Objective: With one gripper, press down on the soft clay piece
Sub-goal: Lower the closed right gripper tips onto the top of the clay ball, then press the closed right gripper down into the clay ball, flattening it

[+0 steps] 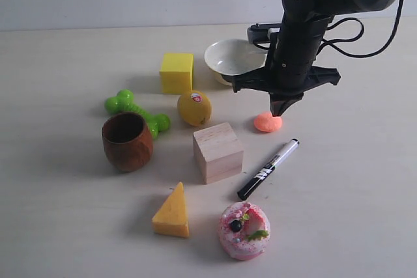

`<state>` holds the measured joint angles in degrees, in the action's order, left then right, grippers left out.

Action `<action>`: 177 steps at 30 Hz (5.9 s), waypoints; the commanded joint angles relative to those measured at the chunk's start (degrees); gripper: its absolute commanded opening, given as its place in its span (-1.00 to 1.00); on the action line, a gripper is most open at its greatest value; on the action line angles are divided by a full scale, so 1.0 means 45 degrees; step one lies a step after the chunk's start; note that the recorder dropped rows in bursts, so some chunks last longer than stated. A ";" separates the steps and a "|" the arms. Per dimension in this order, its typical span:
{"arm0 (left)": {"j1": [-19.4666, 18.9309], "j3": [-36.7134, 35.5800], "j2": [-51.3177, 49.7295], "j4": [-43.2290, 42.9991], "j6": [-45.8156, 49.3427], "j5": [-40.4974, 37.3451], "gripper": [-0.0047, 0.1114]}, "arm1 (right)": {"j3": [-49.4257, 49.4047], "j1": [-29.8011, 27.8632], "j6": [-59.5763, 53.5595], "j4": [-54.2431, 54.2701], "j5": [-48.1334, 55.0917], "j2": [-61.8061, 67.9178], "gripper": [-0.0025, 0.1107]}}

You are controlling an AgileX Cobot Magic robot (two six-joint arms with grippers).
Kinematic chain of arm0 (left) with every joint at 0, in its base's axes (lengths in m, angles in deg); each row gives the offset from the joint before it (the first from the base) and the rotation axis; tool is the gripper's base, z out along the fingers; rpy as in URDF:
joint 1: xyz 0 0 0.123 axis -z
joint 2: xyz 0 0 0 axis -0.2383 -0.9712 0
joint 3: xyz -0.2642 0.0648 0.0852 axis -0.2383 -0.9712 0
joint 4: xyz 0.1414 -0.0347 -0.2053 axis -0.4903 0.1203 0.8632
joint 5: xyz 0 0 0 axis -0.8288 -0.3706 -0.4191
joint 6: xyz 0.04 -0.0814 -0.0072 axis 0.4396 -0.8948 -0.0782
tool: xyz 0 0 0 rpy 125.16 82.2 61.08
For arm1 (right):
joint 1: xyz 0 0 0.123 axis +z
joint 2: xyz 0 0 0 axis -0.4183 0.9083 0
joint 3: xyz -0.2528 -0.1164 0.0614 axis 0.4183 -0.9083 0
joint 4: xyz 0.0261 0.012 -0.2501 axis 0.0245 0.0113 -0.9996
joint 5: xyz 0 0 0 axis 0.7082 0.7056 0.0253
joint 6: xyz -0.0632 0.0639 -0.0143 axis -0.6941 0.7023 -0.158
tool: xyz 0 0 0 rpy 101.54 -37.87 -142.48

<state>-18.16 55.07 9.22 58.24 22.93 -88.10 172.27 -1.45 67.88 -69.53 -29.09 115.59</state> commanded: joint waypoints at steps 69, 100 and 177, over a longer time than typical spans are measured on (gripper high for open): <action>0.0070 0.0000 0.0085 0.0028 -0.0022 0.0103 -0.92 | -0.0061 0.0014 -0.0608 -0.0070 -0.0430 0.1379 -0.96; 0.0070 0.0000 0.0085 0.0028 -0.0022 0.0103 -0.92 | -0.0061 0.0014 -0.1043 -0.0070 -0.0333 0.1804 -0.96; 0.0070 0.0000 0.0085 0.0028 -0.0022 0.0103 -0.92 | -0.0061 0.0014 -0.1040 0.0587 -0.0382 0.1646 -0.57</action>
<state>-18.16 55.07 9.22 58.24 22.93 -88.10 173.01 -1.28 63.55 -66.77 -30.75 121.12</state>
